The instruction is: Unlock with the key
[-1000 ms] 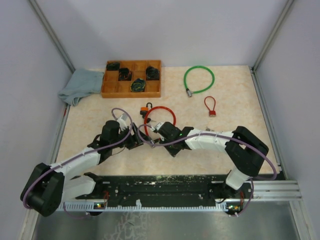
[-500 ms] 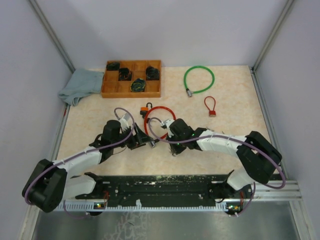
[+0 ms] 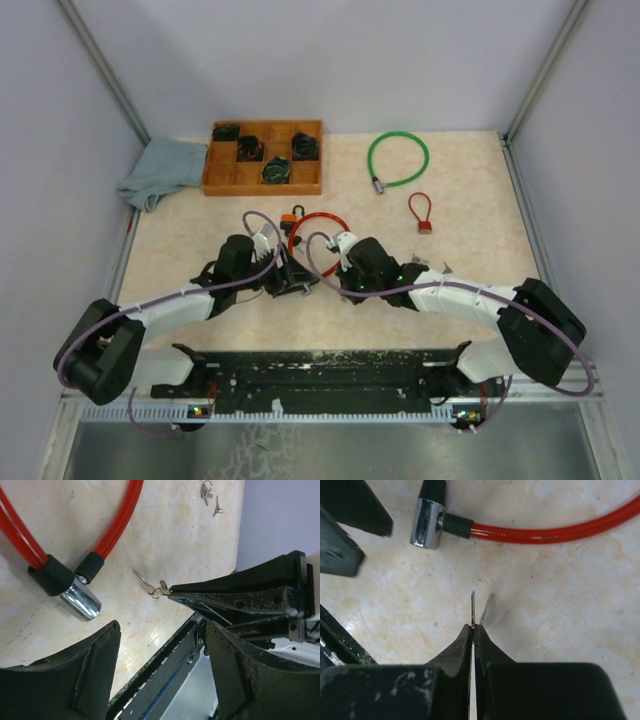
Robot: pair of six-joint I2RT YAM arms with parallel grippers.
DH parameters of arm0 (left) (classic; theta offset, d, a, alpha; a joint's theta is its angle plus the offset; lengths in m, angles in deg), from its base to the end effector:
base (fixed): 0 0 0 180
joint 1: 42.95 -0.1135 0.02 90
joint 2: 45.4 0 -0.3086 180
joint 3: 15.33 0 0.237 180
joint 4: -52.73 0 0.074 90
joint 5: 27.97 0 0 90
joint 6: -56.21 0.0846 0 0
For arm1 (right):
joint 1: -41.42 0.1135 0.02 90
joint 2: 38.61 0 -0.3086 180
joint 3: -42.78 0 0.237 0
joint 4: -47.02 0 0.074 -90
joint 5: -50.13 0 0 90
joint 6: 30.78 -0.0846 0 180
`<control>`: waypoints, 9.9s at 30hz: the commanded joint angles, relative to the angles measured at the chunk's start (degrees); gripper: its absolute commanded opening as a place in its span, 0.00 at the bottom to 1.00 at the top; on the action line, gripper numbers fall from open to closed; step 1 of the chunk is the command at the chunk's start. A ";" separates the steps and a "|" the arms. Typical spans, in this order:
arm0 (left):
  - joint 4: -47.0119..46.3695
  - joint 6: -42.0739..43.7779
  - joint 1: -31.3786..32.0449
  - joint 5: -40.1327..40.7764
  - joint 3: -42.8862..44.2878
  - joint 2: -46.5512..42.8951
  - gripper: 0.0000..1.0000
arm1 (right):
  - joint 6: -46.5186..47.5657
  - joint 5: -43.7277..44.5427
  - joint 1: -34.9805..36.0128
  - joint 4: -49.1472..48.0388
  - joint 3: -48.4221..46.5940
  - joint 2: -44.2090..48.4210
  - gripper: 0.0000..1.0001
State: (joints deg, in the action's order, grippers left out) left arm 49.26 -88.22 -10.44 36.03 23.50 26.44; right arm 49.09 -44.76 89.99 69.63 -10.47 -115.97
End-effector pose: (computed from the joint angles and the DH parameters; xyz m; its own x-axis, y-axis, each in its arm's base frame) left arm 0.1935 -0.1673 0.2036 -0.8964 -0.2957 -0.3303 0.1299 0.5372 -0.8334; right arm 0.1781 0.2127 0.2026 -0.6124 -0.4291 -0.6640 -0.6887 0.7019 0.1817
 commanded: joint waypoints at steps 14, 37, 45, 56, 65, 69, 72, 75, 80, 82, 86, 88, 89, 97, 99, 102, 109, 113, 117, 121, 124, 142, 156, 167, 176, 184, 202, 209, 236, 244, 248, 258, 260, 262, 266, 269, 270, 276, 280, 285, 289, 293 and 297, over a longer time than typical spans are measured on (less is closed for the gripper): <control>-0.90 -7.62 4.85 2.88 7.57 8.35 0.63 | 6.59 14.81 9.73 -10.42 -0.17 4.36 0.00; 1.08 -8.47 6.59 5.78 10.28 11.66 0.28 | 9.80 22.46 15.08 -11.12 -2.81 0.00 0.00; 1.45 -8.34 6.86 5.41 10.89 11.67 0.02 | 10.26 22.52 15.23 -12.86 -2.91 -0.47 0.00; -0.74 5.73 6.73 7.15 11.99 8.82 0.00 | 9.23 20.34 14.83 -10.83 -2.60 3.48 0.29; -0.11 28.71 6.77 5.78 13.78 1.29 0.00 | 3.19 -2.41 3.04 -15.38 3.69 17.69 0.45; -1.06 34.28 6.80 1.37 14.06 -1.25 0.00 | -1.54 -13.06 -3.92 -20.54 6.38 21.16 0.48; -1.91 38.03 6.82 -2.12 13.94 -3.28 0.00 | -4.94 -21.33 -7.90 -26.21 8.70 21.96 0.48; -2.67 40.42 6.86 -5.36 13.80 -5.07 0.00 | -7.43 -25.69 -10.37 -32.11 10.83 21.56 0.49; -3.41 42.16 6.86 -9.79 13.61 -7.39 0.00 | -10.62 -30.98 -13.18 -39.98 12.63 20.18 0.49; -3.72 42.12 6.86 -10.58 13.38 -8.11 0.00 | -11.05 -32.48 -13.23 -41.97 12.82 19.98 0.49; -5.62 40.98 6.95 -12.37 12.73 -8.96 0.00 | -12.14 -32.96 -13.25 -45.05 13.69 19.28 0.49; -6.72 40.34 6.95 -13.36 12.45 -8.99 0.00 | -13.46 -33.89 -13.28 -47.48 14.11 18.38 0.48; -7.07 40.00 6.95 -13.45 12.36 -8.99 0.00 | -14.48 -34.50 -13.25 -48.87 14.34 17.93 0.47; -9.46 38.09 6.91 -15.19 11.69 -10.29 0.00 | -18.46 -36.18 -13.25 -57.61 16.92 16.02 0.25; -9.30 38.28 6.95 -14.90 11.42 -10.89 0.00 | -19.25 -36.85 -13.31 -60.12 17.71 16.14 0.22; -9.82 38.09 6.95 -14.80 10.80 -11.40 0.00 | -19.80 -37.74 -13.33 -61.95 18.36 16.20 0.24; -12.10 36.82 6.96 -16.06 9.95 -11.66 0.00 | -20.54 -38.10 -13.90 -64.31 19.52 18.17 0.33; -14.21 35.60 6.95 -17.06 9.35 -11.41 0.00 | -20.55 -38.10 -14.77 -64.02 19.60 18.60 0.33; -15.85 34.37 6.96 -18.11 8.97 -11.10 0.00 | -21.12 -38.08 -15.00 -65.18 19.78 18.21 0.30; -16.01 34.09 7.02 -18.23 8.89 -10.99 0.00 | -22.05 -39.05 -15.00 -67.19 19.79 17.22 0.23; -16.60 33.68 7.04 -18.19 8.71 -10.94 0.00 | -22.61 -40.11 -15.00 -68.51 19.61 16.13 0.16; -18.44 29.37 7.04 -14.19 7.66 -10.38 0.14 | -24.89 -40.98 -15.15 -72.45 20.57 14.61 0.00; 29.70 23.04 7.21 20.92 19.71 -4.06 0.66 | -11.10 -26.21 -15.97 -38.96 20.80 26.72 0.00; 50.05 14.93 7.30 32.86 33.74 16.65 0.68 | -8.83 -22.41 -15.97 -35.12 23.75 30.32 0.00; 52.22 12.46 7.36 30.94 39.77 28.15 0.59 | -8.79 -22.11 -15.97 -34.08 23.87 31.04 0.00; 51.38 11.32 8.52 28.69 40.52 31.18 0.53 | -8.67 -22.02 -15.97 -33.63 23.38 30.19 0.00; 38.42 4.57 8.71 24.34 33.76 19.82 0.00 | -17.13 -21.95 -15.07 -40.21 23.40 26.96 0.00; 30.12 -2.62 7.95 23.94 28.98 15.07 0.00 | -25.24 -15.26 -7.34 -47.93 24.61 20.61 0.00; 10.98 -18.08 5.37 16.46 17.23 15.09 0.00 | -41.34 -13.77 -4.99 -54.84 24.20 0.68 0.00; 10.19 -18.27 5.32 16.17 16.62 14.48 0.00 | -43.66 -10.26 -5.04 -58.72 25.88 -0.38 0.00; 9.61 -18.44 5.37 15.46 16.52 14.82 0.00 | -44.34 -8.90 -4.99 -59.09 26.02 0.07 0.00; 8.89 -18.83 5.37 15.42 15.93 14.81 0.00 | -45.44 -9.06 -5.02 -60.00 25.83 -0.06 0.00; 8.58 -18.99 5.37 15.02 15.98 15.08 0.00 | -45.64 -9.13 -5.05 -60.36 25.93 -0.07 0.00; 8.43 -19.08 5.37 14.76 16.04 15.22 0.00 | -45.95 -9.02 -5.05 -60.37 25.93 -0.28 0.00; 7.98 -19.27 5.37 14.42 15.94 15.07 0.00 | -47.02 -9.14 -5.07 -61.81 26.11 -1.51 0.00; 7.48 -19.55 5.37 14.39 15.49 14.76 0.00 | -48.26 -9.17 -5.08 -63.67 26.41 -2.81 0.00; 7.14 -19.63 5.37 14.28 15.37 14.67 0.00 | -48.76 -9.24 -5.07 -64.32 26.57 -3.33 0.00; 5.27 -20.52 5.37 13.34 14.10 14.30 0.00 | -51.49 -8.66 -5.69 -69.00 28.18 -5.51 0.00; 4.81 -20.69 5.37 13.07 13.68 14.13 0.00 | -52.85 -7.47 -6.73 -69.71 29.52 -4.64 0.00; 3.07 -21.27 5.71 12.27 12.34 13.86 0.00 | -53.19 -7.33 -7.26 -68.32 28.66 -4.28 0.00; 2.86 -21.70 6.77 12.97 11.64 13.06 0.00 | -53.94 -7.00 -7.62 -69.14 28.16 -5.15 0.00; 1.88 -22.36 8.25 13.55 11.19 12.19 0.00 | -54.40 -6.70 -7.82 -69.12 26.89 -6.16 0.00; 0.90 -23.78 10.04 14.83 10.63 11.47 0.00 | -54.83 -4.85 -7.80 -69.01 26.02 -7.20 0.00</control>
State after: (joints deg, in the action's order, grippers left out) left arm 55.08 -109.47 -3.47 54.19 34.73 40.75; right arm -5.03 -54.72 83.20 4.21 18.91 -121.96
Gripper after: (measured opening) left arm 0.195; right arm 0.009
